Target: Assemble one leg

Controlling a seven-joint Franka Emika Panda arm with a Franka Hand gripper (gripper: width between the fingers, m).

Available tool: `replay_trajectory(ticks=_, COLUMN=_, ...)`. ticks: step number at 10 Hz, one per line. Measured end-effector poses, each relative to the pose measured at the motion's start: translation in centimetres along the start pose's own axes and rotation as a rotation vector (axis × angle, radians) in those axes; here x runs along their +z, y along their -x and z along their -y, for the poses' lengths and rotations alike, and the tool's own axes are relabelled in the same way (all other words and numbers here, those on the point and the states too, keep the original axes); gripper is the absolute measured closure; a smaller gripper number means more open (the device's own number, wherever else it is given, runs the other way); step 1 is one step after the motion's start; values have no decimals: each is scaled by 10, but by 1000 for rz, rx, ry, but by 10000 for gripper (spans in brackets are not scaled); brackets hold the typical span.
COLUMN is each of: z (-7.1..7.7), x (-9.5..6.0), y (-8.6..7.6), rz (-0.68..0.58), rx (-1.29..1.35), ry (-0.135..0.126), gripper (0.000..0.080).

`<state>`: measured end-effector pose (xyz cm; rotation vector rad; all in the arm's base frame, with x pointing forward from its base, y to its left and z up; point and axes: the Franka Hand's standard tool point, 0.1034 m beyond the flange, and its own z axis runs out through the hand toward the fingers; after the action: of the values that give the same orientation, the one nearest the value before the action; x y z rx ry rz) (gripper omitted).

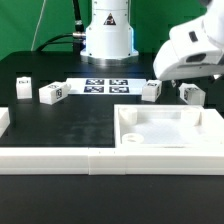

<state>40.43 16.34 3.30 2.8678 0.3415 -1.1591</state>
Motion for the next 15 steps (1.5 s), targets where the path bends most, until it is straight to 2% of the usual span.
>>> replay_trajectory(ticks=2, z=0, x=6, y=-6, rz=119, rx=-4, ry=-8, gripper=151)
replay_trajectory(ticks=3, z=-1, x=11, y=-1, rz=201, rx=-7, ry=-5, gripper=151)
replay_trajectory(ticks=4, z=-1, x=14, y=-9, rz=187, rx=-10, ry=-7, gripper=151)
replay_trajectory(ticks=9, z=2, x=23, y=-10, rz=194, rx=-16, ry=-3, gripper=151)
replay_trajectory(ticks=10, z=2, x=23, y=-10, rz=194, rx=-16, ry=-4, gripper=276)
replay_trajectory(ticks=11, z=2, x=23, y=-10, rz=194, rx=-16, ry=-4, gripper=276)
replay_trajectory(ticks=12, z=2, x=23, y=-10, rz=194, rx=-16, ry=-4, gripper=417)
replay_trajectory(ticks=13, z=2, x=23, y=-10, rz=194, rx=-16, ry=-4, gripper=515)
replay_trajectory(ticks=15, z=2, x=23, y=-10, rz=194, rx=-16, ry=-4, gripper=514)
